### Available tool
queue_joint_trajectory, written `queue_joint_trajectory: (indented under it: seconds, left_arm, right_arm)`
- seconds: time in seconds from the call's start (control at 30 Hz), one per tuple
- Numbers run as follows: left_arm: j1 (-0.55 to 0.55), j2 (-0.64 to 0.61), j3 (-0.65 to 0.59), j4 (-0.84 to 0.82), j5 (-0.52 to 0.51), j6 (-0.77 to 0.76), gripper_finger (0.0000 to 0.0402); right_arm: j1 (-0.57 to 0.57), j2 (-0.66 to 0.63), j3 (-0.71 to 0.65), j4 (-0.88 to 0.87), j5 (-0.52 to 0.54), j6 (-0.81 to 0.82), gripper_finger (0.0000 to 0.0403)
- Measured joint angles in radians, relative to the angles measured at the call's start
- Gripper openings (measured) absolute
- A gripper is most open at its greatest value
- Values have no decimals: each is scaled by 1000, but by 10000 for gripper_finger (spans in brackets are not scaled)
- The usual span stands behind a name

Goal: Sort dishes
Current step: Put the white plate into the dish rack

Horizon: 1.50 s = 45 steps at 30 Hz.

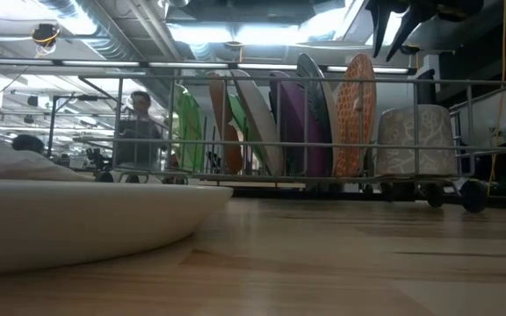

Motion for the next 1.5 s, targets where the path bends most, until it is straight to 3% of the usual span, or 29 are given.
queue_joint_trajectory:
  seconds: [0.2,0.37,0.53,0.77,0.9,1.27,1.5]
  left_arm:
    - [-59,-122,1,-114,-26,-164,47]
    - [-140,-264,2,-422,-26,-461,47]
    - [-241,-364,2,-751,-10,-800,47]
    - [-390,-375,2,-1119,11,-1243,47]
    - [-461,-359,-33,-1171,12,-1400,47]
    - [-546,-314,-112,-1147,32,-1440,53]
    - [-546,-253,-112,-993,32,-1323,127]
  right_arm:
    - [18,-2,0,-2,4,-23,82]
    - [112,-2,0,36,48,-22,82]
    - [247,0,0,186,155,-22,82]
    - [379,60,0,396,234,-23,82]
    - [407,125,0,442,201,-22,82]
    - [405,332,0,615,-15,-20,82]
    - [404,443,0,659,-122,-19,82]
